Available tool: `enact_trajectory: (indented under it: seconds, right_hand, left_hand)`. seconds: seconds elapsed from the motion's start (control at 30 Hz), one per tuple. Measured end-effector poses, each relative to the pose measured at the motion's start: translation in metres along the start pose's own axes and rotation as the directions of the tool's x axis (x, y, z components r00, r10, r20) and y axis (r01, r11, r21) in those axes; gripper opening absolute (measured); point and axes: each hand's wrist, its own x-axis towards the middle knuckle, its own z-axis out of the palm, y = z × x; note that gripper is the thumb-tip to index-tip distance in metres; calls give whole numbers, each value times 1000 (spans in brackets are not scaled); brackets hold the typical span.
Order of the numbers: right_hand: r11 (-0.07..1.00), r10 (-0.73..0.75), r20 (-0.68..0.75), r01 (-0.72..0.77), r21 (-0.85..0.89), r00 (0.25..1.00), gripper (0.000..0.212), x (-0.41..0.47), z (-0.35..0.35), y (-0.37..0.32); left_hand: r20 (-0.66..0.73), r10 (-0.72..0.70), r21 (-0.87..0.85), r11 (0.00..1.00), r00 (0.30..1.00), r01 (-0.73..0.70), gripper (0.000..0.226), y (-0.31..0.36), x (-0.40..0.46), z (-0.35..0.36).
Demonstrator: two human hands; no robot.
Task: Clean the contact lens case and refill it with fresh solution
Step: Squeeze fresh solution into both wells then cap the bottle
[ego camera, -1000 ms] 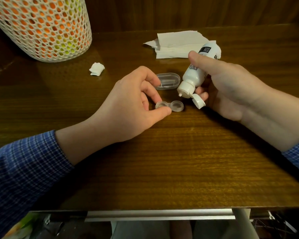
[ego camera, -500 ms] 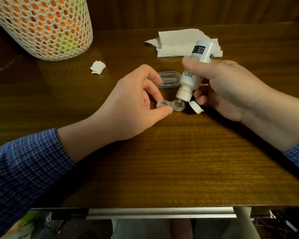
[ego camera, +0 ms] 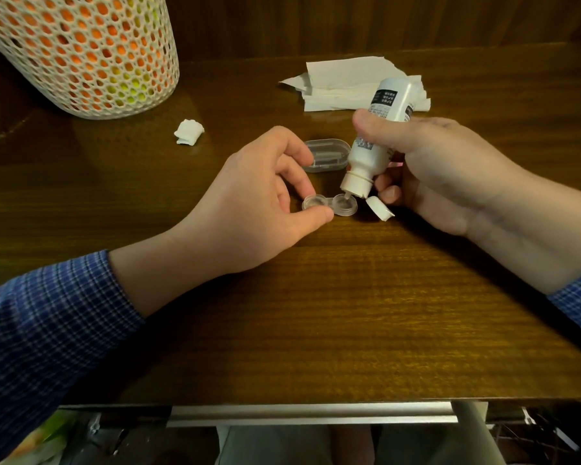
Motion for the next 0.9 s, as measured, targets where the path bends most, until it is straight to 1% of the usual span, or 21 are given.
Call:
enact_trajectory:
  seconds: [0.27,0.37,0.5,0.73,0.9]
  right_hand:
    - [1000,6,-2,-6,4,1000,26,1,0,0]
    - [997,43,-44,-40,60,998,28,3,0,-1]
    - [989,63,-45,-56,137,997,26,4,-2,-2]
    - [997,34,-52,-30,71,998,29,3,0,0]
    - [999,-9,-18,10,30,1000,24,1,1,2]
  left_hand:
    - [-3,3,-11,1000,1000,-3,51,-1,0,0]
    - [-4,-7,-15,1000,1000,6,51,-1,0,0]
    - [-5,-4,-14,1000,1000,4,51,-1,0,0]
    - [-2,6,-14,1000,1000,-6,50,-1,0,0]
    - [1,20,-19,1000,1000,-20,50,-2,0,0]
